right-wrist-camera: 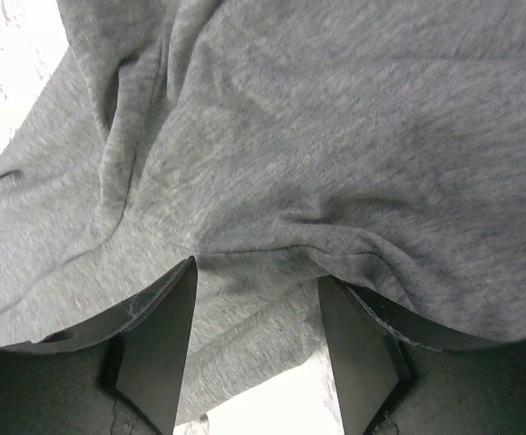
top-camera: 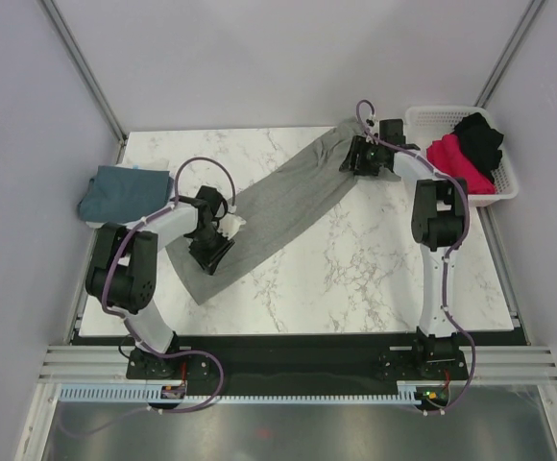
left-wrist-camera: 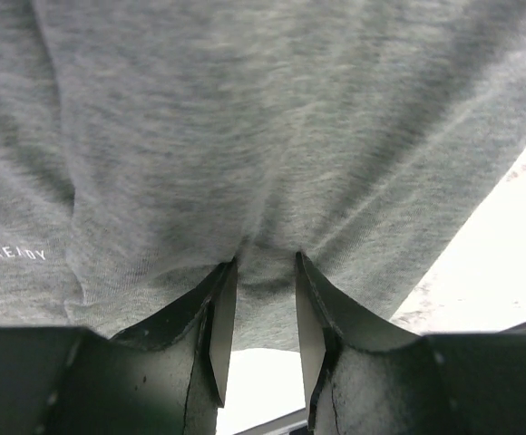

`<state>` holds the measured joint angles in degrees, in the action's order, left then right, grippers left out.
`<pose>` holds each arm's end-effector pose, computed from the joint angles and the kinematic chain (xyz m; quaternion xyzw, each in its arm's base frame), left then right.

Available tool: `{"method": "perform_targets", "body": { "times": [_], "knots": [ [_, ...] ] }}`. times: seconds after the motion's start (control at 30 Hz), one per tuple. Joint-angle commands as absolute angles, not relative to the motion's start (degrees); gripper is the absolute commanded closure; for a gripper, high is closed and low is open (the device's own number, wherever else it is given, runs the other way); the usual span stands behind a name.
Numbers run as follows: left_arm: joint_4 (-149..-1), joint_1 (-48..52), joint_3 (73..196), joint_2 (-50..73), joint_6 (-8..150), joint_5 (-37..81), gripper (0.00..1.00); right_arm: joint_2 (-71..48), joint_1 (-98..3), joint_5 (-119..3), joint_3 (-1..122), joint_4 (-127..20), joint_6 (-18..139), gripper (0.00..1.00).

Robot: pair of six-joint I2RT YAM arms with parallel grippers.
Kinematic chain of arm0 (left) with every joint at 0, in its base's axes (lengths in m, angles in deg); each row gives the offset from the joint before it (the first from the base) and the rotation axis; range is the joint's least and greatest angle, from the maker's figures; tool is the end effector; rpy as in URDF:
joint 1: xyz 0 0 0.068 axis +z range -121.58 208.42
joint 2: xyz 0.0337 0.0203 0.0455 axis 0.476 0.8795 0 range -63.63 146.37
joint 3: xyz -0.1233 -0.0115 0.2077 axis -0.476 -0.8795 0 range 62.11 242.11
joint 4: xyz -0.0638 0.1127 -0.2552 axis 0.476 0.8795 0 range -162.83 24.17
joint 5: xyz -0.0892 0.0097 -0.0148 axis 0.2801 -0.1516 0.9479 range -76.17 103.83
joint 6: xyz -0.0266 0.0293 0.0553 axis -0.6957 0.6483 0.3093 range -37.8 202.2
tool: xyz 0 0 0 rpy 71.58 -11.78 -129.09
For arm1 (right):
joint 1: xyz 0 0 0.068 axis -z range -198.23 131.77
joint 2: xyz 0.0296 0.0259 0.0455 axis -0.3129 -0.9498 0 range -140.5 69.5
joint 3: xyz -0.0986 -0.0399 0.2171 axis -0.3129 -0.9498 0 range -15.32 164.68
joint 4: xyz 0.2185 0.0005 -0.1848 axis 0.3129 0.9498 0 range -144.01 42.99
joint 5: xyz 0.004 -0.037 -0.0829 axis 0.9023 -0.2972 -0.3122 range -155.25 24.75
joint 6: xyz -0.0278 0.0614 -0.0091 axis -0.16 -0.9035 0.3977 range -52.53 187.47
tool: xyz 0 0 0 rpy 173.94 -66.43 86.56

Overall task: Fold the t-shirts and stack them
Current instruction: Fold the tshirt

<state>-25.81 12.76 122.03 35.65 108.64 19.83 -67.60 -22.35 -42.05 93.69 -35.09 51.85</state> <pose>0.3000 -0.0901 0.0886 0.3601 0.9309 -0.0491 0.0363 0.5390 0.0604 0.1057 0.0180 0.9142 0.2459 0.3215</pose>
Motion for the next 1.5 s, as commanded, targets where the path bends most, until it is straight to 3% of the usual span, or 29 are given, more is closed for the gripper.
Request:
{"method": "perform_targets", "body": {
  "times": [0.0,0.3,0.67,1.07,1.47],
  "knots": [
    [-22.4,11.2,117.8,35.6,105.9,21.7,0.60,-71.6,-23.5,-43.4,97.2,-35.5,53.1,0.35],
    [-21.7,9.8,114.1,29.5,106.1,21.0,0.60,-67.0,-24.5,-42.1,93.7,-34.0,53.6,0.34],
    [-15.7,9.8,130.6,29.9,107.2,25.2,0.60,-53.4,-21.9,-39.8,87.4,-33.1,52.0,0.34],
    [-18.3,7.9,133.0,39.5,104.9,30.5,0.59,-66.0,-21.1,-42.9,98.7,-36.3,53.2,0.34],
    [-20.9,5.8,131.0,45.1,102.5,30.2,0.59,-72.3,-21.7,-47.1,101.6,-37.8,53.9,0.34]
  ]
}}
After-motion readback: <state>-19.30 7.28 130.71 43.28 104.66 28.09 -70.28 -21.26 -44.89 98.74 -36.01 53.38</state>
